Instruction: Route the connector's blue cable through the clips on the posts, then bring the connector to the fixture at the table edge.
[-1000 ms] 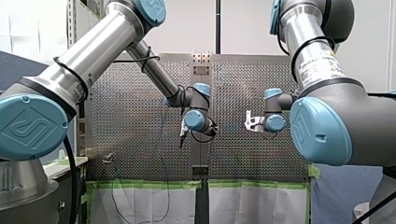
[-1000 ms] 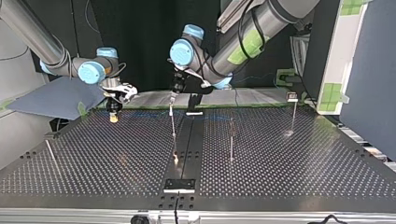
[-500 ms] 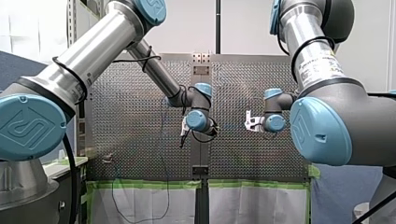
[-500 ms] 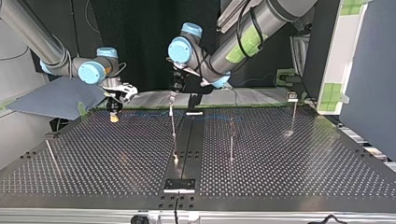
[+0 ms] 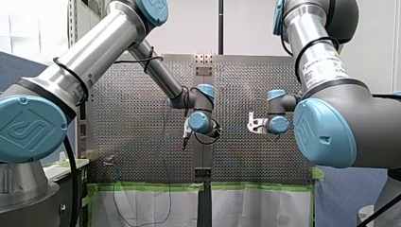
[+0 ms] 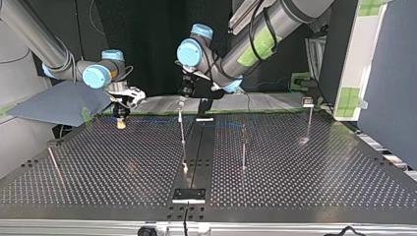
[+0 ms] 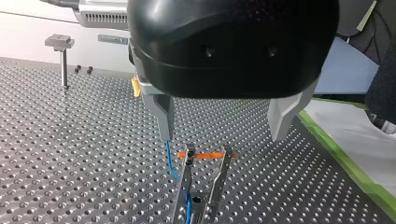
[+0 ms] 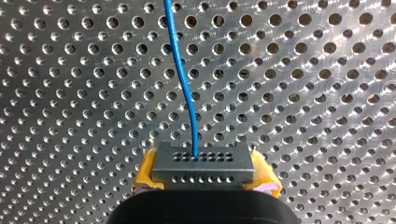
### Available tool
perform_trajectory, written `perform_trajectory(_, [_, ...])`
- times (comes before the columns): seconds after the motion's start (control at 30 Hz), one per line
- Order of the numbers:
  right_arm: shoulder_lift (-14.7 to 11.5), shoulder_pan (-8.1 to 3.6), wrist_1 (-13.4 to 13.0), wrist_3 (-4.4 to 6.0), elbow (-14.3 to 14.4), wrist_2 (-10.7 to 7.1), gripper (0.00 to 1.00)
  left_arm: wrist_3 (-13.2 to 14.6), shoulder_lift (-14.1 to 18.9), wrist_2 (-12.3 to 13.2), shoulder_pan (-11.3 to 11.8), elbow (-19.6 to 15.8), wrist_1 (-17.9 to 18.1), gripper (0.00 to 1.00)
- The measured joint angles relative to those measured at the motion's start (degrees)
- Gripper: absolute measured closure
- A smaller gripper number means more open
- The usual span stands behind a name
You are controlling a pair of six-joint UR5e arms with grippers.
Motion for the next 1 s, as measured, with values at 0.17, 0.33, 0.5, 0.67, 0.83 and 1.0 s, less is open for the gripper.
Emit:
perform_trajectory(0.17, [-0.01, 0.02, 0.01, 0.00, 0.00, -0.07, 1.00, -0.12, 0.00, 0.00, 0.00, -0.01, -0.06, 0.00])
perform_trajectory(0.33, [-0.02, 0.01, 0.12, 0.01, 0.00, -0.09, 1.00, -0.68, 0.00, -0.14, 0.03, -0.01, -0.09, 0.00])
perform_trajectory(0.5, [-0.02, -0.05, 0.47, -0.27, 0.00, -0.13, 1.00, -1.09, 0.00, -1.23, 0.01, -0.03, -0.45, 0.00])
perform_trajectory(0.67, [-0.01, -0.08, 0.46, -0.20, 0.00, -0.16, 1.00, -1.31, 0.00, -3.11, 0.01, -0.02, -1.01, 0.00])
perform_trajectory(0.83, [-0.01, -0.10, 0.45, -0.14, 0.00, -0.17, 1.00, -1.29, 0.00, -3.96, 0.00, -0.01, -1.13, 0.00])
perform_trajectory(1.0, [0.00, -0.10, 0.44, -0.10, 0.00, -0.17, 1.00, -1.29, 0.00, -4.27, 0.00, -0.02, -1.14, 0.00])
